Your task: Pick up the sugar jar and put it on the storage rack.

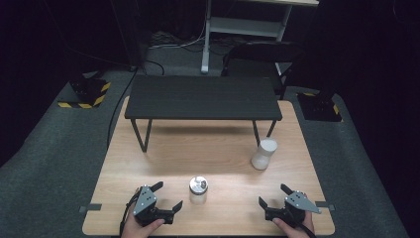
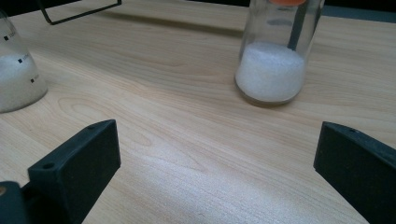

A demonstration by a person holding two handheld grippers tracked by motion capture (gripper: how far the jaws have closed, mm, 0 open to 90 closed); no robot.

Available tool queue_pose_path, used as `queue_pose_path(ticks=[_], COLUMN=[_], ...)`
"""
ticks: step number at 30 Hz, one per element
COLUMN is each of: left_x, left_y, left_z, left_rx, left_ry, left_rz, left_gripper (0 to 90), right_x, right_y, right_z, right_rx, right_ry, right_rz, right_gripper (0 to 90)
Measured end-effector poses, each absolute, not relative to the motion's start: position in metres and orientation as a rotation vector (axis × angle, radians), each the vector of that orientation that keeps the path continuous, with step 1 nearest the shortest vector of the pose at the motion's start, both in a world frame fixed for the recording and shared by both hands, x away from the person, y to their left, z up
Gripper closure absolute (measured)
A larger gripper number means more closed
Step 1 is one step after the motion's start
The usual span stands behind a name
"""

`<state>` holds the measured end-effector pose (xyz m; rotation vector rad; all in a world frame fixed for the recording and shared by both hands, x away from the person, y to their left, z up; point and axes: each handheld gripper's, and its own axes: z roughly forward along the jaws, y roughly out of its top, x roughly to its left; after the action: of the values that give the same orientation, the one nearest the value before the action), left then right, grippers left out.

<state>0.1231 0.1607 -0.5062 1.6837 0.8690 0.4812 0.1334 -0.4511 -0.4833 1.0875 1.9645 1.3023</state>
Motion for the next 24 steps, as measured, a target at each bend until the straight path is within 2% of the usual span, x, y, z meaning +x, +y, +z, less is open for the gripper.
queue_pose_path(ticks=[24], left_x=[0.142], left_y=[0.116], left_z=[-0.509], left_rx=[1.68], left_ry=[0.756], left_rz=[0.433], left_gripper=[0.4], right_x=[0.13], right_y=[-0.454], right_z=[-0.487], right_rx=[1.086], right_ry=[1.941], right_rz=[1.33], right_gripper=[0.0])
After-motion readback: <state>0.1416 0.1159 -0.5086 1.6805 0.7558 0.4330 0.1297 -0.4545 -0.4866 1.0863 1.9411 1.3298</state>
